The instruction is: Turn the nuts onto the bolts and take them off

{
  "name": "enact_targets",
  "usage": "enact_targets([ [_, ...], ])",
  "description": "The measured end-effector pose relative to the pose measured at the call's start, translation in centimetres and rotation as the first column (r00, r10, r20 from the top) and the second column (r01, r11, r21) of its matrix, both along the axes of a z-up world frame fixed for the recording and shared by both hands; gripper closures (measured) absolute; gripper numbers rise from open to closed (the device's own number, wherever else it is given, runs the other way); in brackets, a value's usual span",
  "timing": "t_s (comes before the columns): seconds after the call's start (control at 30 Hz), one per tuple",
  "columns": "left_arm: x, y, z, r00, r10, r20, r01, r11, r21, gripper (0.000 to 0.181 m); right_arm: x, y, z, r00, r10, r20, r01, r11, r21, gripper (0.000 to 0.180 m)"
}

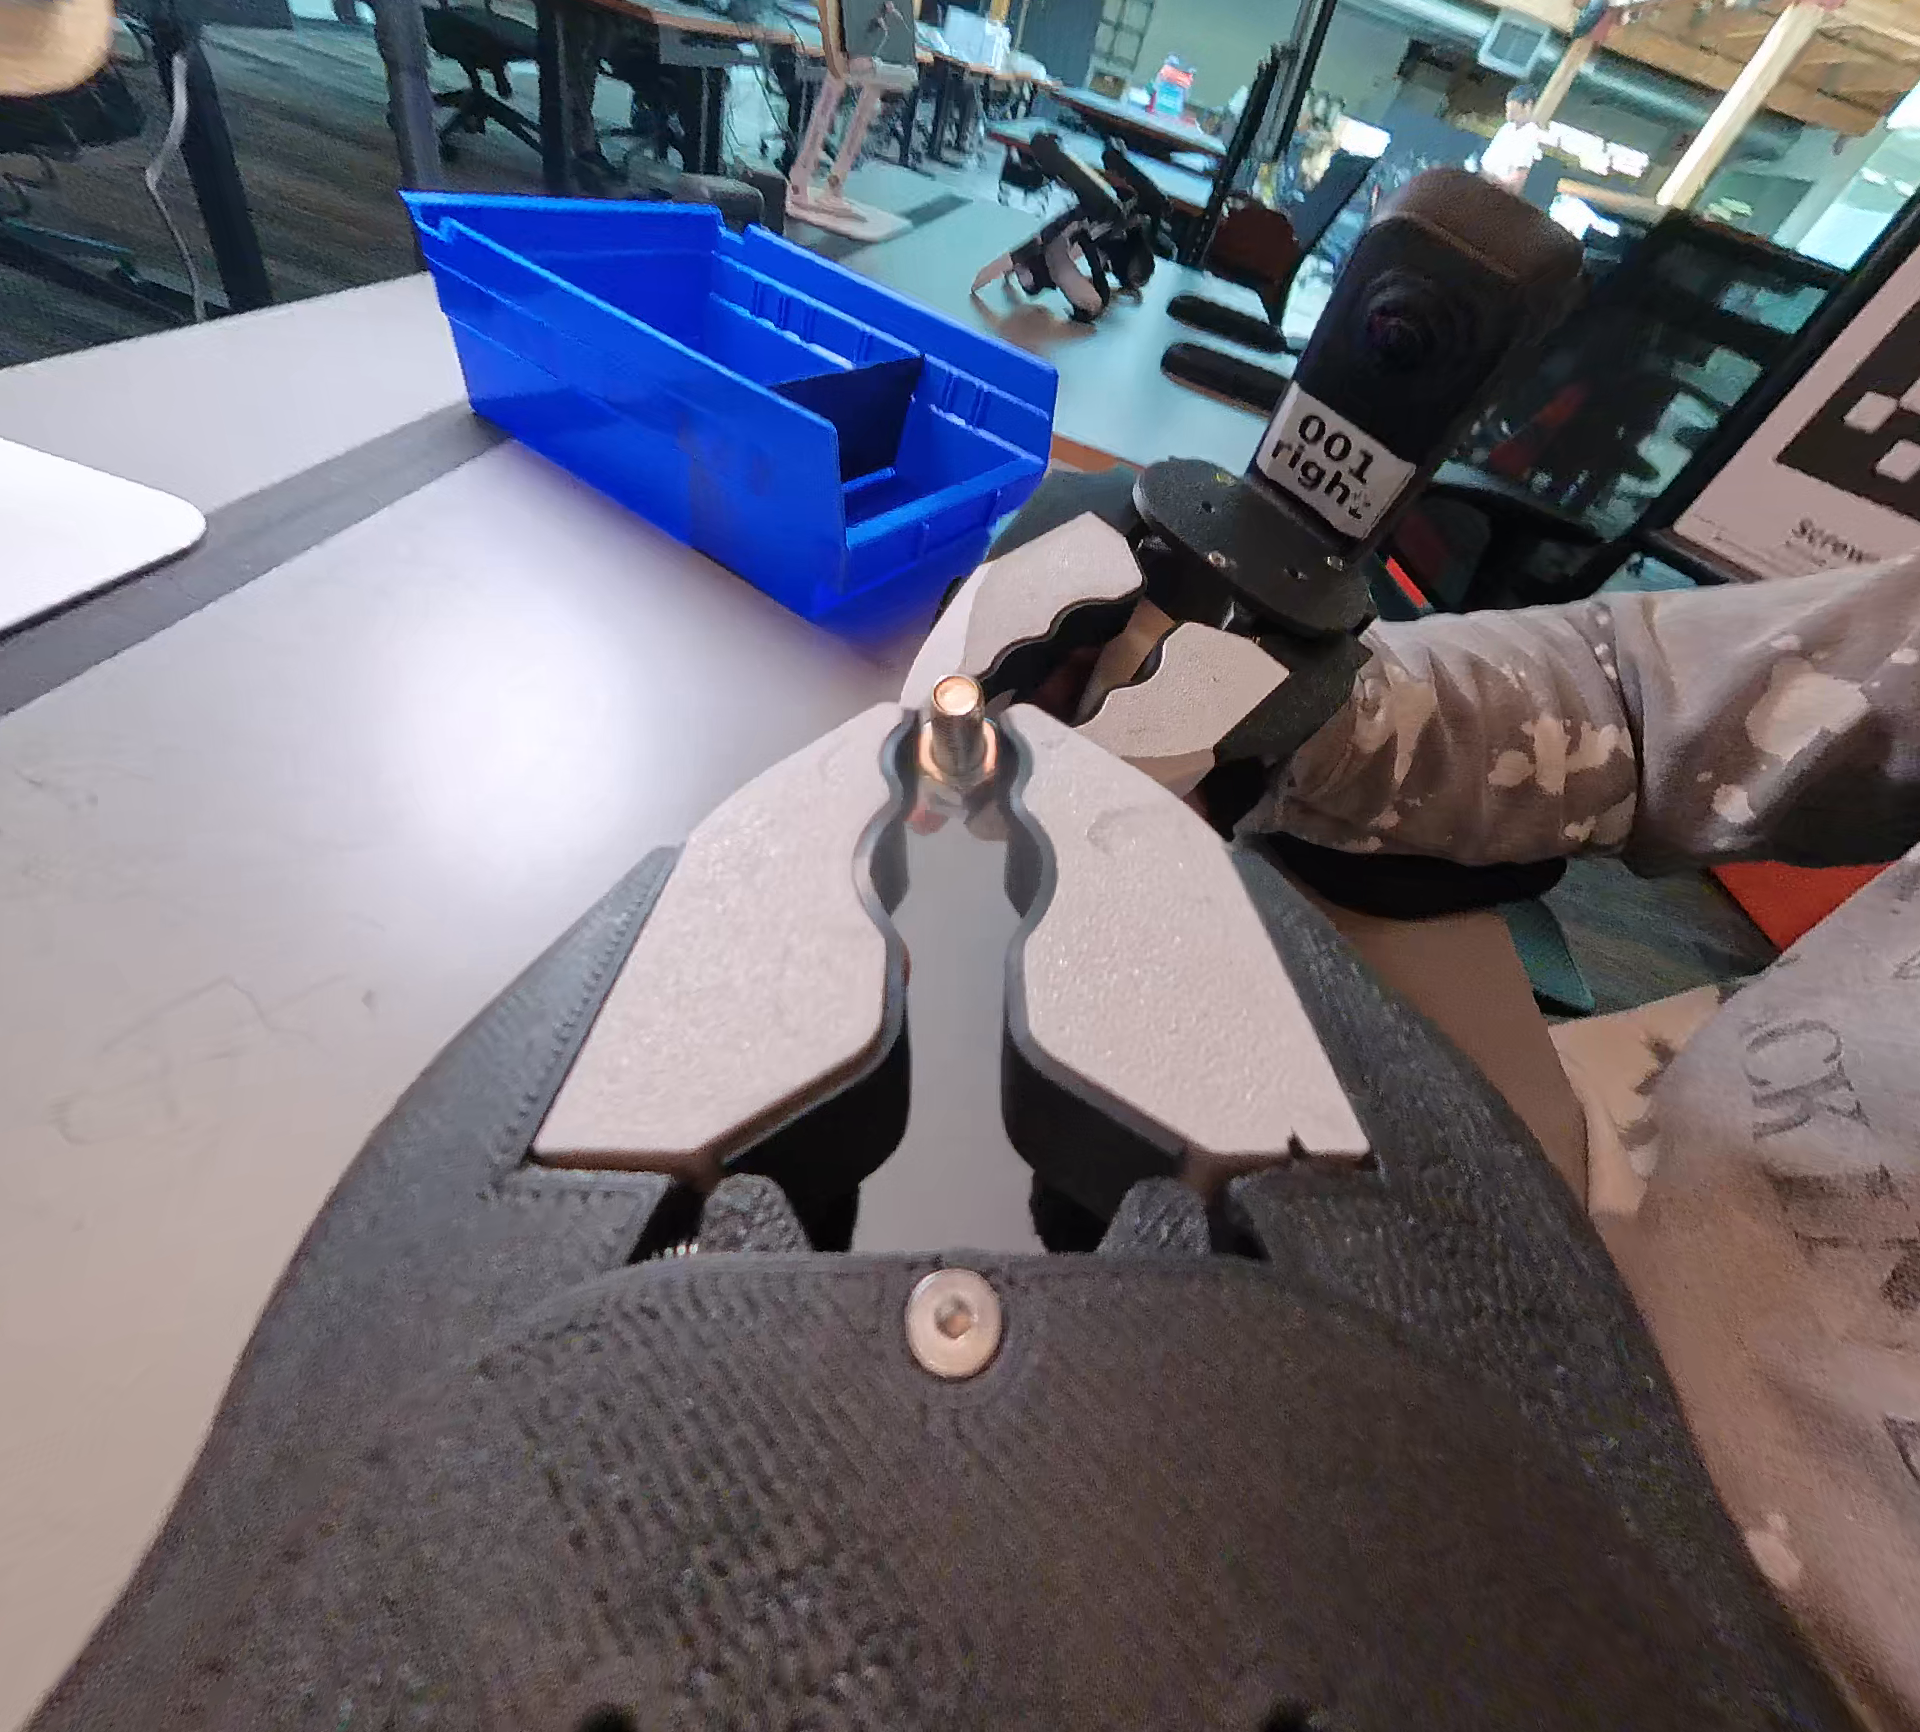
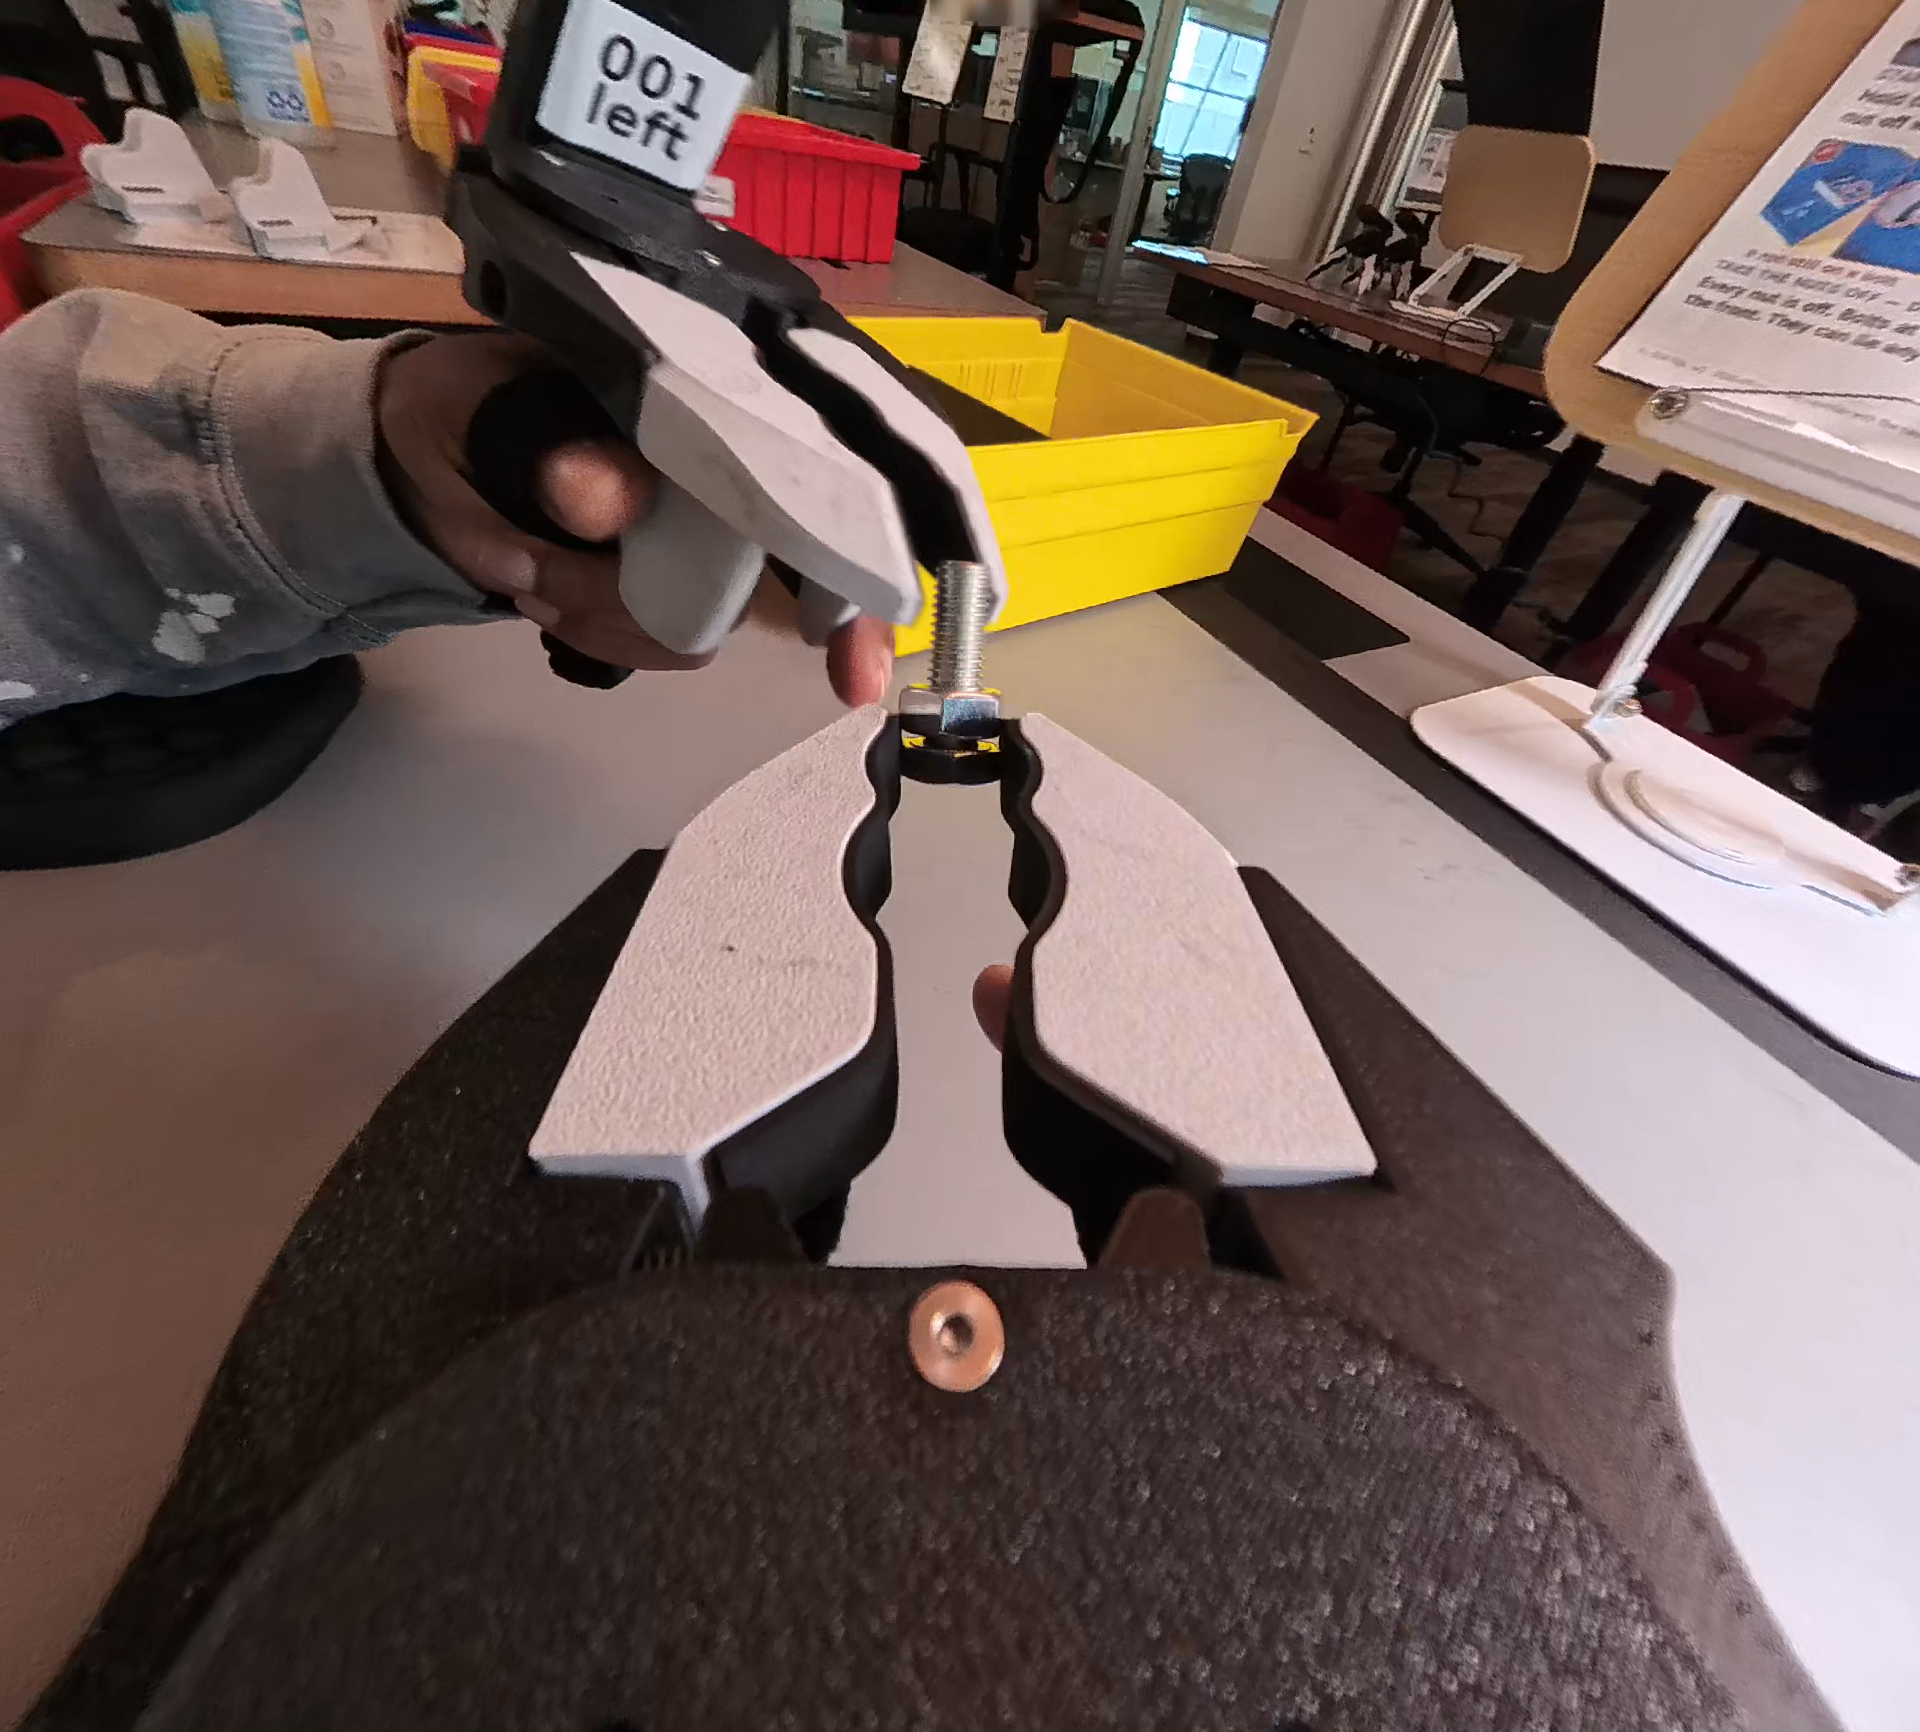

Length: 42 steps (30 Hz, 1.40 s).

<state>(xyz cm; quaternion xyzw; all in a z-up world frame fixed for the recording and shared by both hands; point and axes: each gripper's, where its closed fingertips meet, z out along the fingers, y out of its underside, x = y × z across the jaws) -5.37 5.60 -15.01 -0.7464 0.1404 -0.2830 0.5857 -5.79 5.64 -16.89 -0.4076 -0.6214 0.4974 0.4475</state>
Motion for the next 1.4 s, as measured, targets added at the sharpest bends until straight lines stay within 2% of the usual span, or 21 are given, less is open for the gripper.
enact_targets([
  [0.1,-0.7,-0.5,1.4,0.998,0.048,0.027,-0.049,0.998,0.032,0.155,0.4,2.4,1.5,0.996,-0.087,-0.009,0.087,0.995,0.044,0.162],
  [0.17,-1.4,-1.3,1.8,0.995,0.1,0.01,-0.101,0.993,0.06,0.154,1.1,6.0,3.3,0.982,-0.186,0.001,0.186,0.979,0.082,0.162],
  [0.27,-2.2,-3.2,1.7,0.985,0.173,-0.004,-0.172,0.98,0.095,0.153,3.1,13.4,4.9,0.936,-0.331,0.119,0.323,0.943,0.082,0.162],
  [0.33,-2.8,-4.4,1.1,0.975,0.221,0.0,-0.22,0.97,0.104,0.154,4.7,19.5,5.4,0.873,-0.448,0.192,0.435,0.894,0.111,0.161],
  [0.43,-3.9,-5.7,-0.4,0.954,0.298,-0.017,-0.295,0.949,0.11,0.154,7.4,30.0,4.2,0.707,-0.63,0.319,0.607,0.774,0.183,0.162],
  [0.53,-4.6,-6.2,-1.8,0.943,0.333,-0.014,-0.331,0.939,0.092,0.156,10.4,38.7,0.7,0.473,-0.732,0.491,0.733,0.636,0.241,0.161],
  [0.6,-4.7,-6.2,-2.2,0.941,0.337,-0.004,-0.336,0.939,0.079,0.156,12.3,42.5,-2.2,0.301,-0.739,0.603,0.794,0.544,0.271,0.162],
  [0.7,-4.8,-6.0,-2.5,0.937,0.347,-0.029,-0.344,0.935,0.085,0.156,14.3,45.5,-6.0,0.075,-0.703,0.708,0.826,0.442,0.35,0.162],
  [0.77,-4.8,-6.0,-2.6,0.933,0.356,-0.056,-0.35,0.932,0.097,0.157,15.2,46.6,-7.8,-0.028,-0.684,0.729,0.818,0.404,0.411,0.161],
  [0.87,-5.1,-6.1,-2.5,0.93,0.362,-0.065,-0.354,0.929,0.11,0.158,15.3,46.7,-9.9,-0.107,-0.618,0.779,0.819,0.39,0.422,0.161],
  [1.03,-5.7,-6.2,-2.6,0.923,0.38,-0.061,-0.373,0.922,0.109,0.158,15.7,46.4,-11.5,-0.18,-0.58,0.794,0.784,0.403,0.472,0.161],
  [1.1,-5.6,-6.2,-2.6,0.923,0.378,-0.065,-0.37,0.922,0.109,0.158,15.2,46.6,-10.9,-0.15,-0.626,0.765,0.774,0.407,0.485,0.157],
  [1.2,-5.6,-6.2,-2.5,0.921,0.381,-0.082,-0.37,0.921,0.119,0.158,12.9,46.1,-7.6,0.029,-0.696,0.718,0.79,0.455,0.41,0.145],
  [1.27,-5.8,-6.5,-1.9,0.921,0.382,-0.075,-0.37,0.919,0.138,0.157,10.8,44.4,-3.9,0.23,-0.735,0.638,0.765,0.542,0.348,0.142],
  [1.33,-6.5,-7.0,-0.8,0.917,0.394,-0.065,-0.378,0.909,0.174,0.157,8.9,40.6,0.4,0.473,-0.709,0.523,0.697,0.665,0.27,0.14],
  [1.4,-8.1,-7.9,0.6,0.898,0.433,-0.077,-0.407,0.886,0.223,0.157,8.7,35.8,4.1,0.64,-0.647,0.414,0.612,0.755,0.234,0.144],
])
